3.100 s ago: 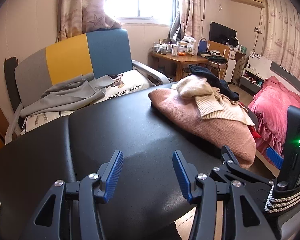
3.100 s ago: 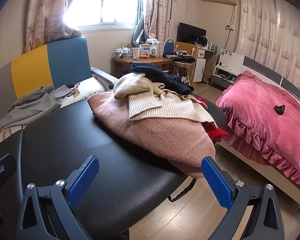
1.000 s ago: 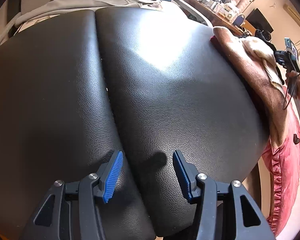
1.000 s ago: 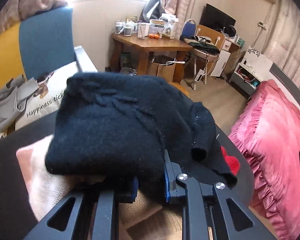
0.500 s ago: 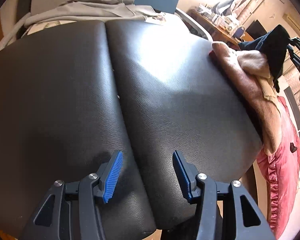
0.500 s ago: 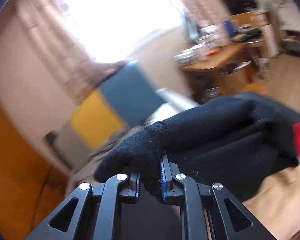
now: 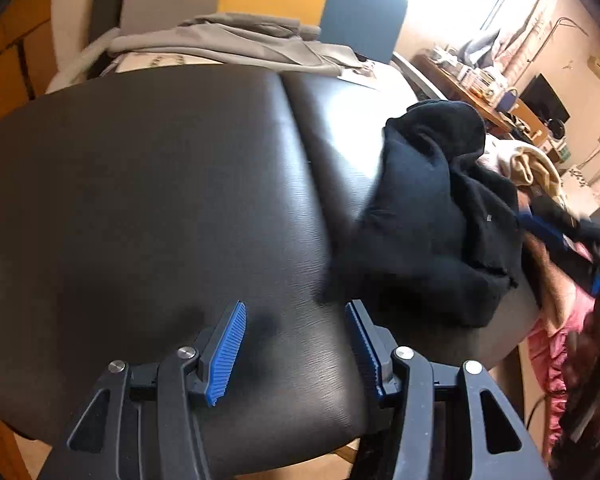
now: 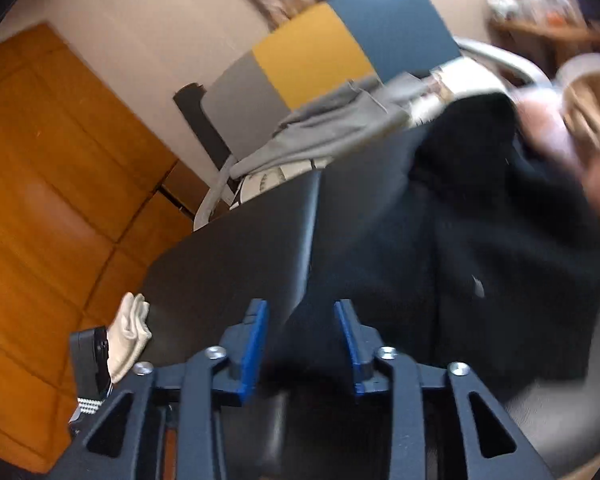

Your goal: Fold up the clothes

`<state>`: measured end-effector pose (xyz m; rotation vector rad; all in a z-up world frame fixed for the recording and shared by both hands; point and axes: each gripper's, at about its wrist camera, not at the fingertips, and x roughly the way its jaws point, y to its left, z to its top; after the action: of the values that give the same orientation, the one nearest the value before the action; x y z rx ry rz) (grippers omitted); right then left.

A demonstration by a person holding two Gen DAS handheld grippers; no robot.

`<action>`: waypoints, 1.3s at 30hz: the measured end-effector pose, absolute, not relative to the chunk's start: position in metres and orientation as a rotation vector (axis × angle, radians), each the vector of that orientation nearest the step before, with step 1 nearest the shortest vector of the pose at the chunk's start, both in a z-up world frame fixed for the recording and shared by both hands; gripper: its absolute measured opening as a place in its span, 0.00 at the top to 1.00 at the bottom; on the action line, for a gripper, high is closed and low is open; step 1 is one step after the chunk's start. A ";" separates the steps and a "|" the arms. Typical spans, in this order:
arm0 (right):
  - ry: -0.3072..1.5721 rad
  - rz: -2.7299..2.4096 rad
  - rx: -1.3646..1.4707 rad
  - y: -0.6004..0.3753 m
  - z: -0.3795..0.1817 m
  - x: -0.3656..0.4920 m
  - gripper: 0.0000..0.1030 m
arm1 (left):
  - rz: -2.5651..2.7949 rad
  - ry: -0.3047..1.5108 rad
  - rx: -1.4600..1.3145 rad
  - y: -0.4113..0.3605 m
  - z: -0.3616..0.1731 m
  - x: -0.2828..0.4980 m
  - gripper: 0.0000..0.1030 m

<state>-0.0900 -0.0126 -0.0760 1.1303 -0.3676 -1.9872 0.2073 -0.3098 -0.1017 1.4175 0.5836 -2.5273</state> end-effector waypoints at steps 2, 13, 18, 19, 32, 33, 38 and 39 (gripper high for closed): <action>-0.423 -2.001 1.183 0.006 -0.088 -0.077 0.52 | -2.514 0.572 1.406 -0.301 -0.107 0.197 0.49; -0.724 -2.247 1.442 0.119 -0.151 -0.039 0.42 | -2.866 0.256 1.475 -0.183 -0.086 0.100 0.49; -0.684 -2.278 1.471 0.118 -0.160 -0.040 0.34 | -2.939 0.017 1.552 -0.116 -0.090 0.044 0.49; -0.668 -2.280 1.464 0.114 -0.161 -0.042 0.33 | -2.949 -0.038 1.551 -0.106 -0.092 0.041 0.49; -0.837 -2.184 1.408 0.132 -0.176 -0.043 0.25 | -2.992 -0.613 1.660 -0.044 -0.141 0.000 0.49; -0.840 -2.180 1.403 0.132 -0.176 -0.043 0.23 | -2.971 -0.605 1.670 -0.046 -0.145 -0.005 0.49; -0.820 -2.177 1.383 0.125 -0.178 -0.043 0.18 | -2.912 -0.684 1.688 -0.043 -0.157 -0.015 0.48; -0.816 -2.179 1.381 0.122 -0.179 -0.043 0.18 | -2.921 -0.675 1.683 -0.042 -0.156 -0.016 0.48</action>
<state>-0.0430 0.1220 -0.1788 1.3813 -0.8160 -2.1786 -0.0160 -0.0422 -0.1564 1.6829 -0.6746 -2.9207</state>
